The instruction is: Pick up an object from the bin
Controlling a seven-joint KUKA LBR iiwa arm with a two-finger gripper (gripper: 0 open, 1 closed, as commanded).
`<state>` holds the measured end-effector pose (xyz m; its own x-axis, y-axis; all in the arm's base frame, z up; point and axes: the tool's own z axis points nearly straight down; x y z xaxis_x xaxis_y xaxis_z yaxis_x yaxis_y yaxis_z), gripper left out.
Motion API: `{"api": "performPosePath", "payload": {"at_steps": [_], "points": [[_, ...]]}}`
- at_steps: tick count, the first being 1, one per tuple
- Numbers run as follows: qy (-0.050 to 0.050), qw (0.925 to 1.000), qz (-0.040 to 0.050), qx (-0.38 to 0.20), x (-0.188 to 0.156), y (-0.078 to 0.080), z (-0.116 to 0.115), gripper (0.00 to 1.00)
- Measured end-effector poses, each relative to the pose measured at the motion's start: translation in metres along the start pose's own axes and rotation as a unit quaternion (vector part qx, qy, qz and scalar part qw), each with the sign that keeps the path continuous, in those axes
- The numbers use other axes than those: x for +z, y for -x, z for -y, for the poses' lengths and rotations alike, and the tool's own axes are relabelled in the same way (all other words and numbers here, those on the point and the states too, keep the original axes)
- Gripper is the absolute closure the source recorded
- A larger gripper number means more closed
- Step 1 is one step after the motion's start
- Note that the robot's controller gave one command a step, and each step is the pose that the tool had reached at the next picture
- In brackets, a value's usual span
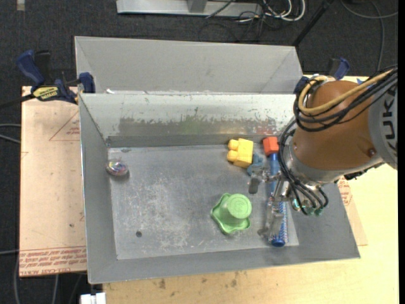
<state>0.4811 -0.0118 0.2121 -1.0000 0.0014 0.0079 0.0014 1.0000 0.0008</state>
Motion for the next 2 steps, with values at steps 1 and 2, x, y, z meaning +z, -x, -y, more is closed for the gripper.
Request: {"api": "performPosePath", "payload": {"at_steps": [1,2], "points": [[-0.001,0.9989,0.0182,-0.042,0.123,0.027,-0.001,0.00],[-0.002,0.9995,0.0097,-0.030,0.132,0.042,-0.008,0.00]]}}
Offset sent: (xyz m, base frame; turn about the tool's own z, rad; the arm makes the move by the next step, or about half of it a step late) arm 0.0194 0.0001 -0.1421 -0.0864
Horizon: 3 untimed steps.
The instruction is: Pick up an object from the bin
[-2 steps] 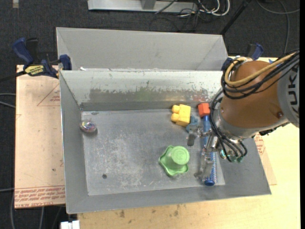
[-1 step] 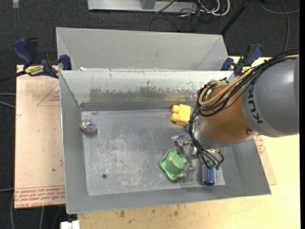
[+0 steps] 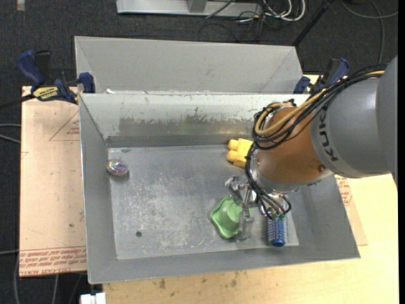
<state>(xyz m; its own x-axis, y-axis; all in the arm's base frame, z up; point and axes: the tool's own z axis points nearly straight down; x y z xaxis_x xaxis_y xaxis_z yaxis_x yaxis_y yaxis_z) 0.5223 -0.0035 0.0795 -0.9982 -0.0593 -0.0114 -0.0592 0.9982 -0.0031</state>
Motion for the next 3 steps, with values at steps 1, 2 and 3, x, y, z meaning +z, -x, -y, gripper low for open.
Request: {"api": "performPosePath", "payload": {"at_steps": [1,2,3], "points": [[0.000,1.0000,0.0006,0.000,0.000,0.000,0.000,1.00],[0.001,0.9997,0.0028,0.025,-0.001,0.049,-0.024,1.00],[0.001,0.9232,0.0042,-0.384,-0.012,0.028,-0.029,1.00]]}}
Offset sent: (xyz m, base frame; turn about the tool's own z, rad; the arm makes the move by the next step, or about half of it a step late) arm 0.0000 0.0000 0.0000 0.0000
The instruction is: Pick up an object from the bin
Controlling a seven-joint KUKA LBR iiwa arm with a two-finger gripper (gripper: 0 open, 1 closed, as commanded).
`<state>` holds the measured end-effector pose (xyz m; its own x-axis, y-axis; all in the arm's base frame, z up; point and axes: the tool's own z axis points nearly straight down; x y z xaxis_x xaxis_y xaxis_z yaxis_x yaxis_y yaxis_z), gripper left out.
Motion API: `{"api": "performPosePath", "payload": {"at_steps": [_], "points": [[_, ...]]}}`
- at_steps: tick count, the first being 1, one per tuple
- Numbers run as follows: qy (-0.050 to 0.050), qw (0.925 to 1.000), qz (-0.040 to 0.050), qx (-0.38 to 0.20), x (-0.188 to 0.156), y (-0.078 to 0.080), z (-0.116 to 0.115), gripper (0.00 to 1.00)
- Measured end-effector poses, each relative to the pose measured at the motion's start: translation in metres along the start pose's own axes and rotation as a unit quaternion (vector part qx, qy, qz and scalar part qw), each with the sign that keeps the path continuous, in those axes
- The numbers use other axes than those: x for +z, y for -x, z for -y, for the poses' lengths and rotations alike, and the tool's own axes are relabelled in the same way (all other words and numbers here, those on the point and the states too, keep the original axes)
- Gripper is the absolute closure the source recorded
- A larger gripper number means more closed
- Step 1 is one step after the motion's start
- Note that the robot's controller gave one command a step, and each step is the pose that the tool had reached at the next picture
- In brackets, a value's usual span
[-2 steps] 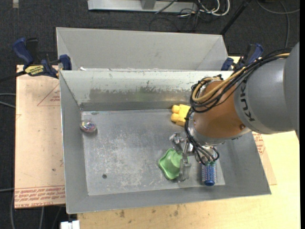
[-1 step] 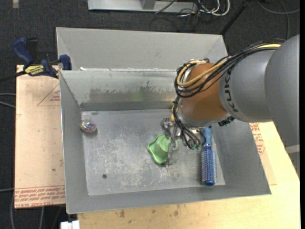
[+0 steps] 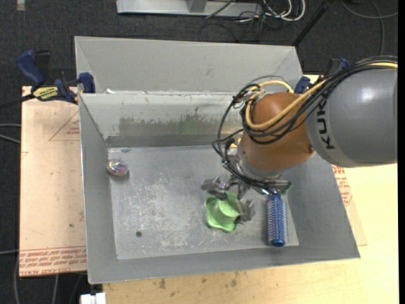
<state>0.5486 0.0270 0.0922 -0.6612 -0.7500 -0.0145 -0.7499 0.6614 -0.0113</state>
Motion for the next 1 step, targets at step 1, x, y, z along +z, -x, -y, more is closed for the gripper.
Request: {"api": "performPosePath", "payload": {"at_steps": [1], "points": [[0.005,0.9462,-0.0025,-0.323,-0.1676,0.0032,0.0554,1.00]]}}
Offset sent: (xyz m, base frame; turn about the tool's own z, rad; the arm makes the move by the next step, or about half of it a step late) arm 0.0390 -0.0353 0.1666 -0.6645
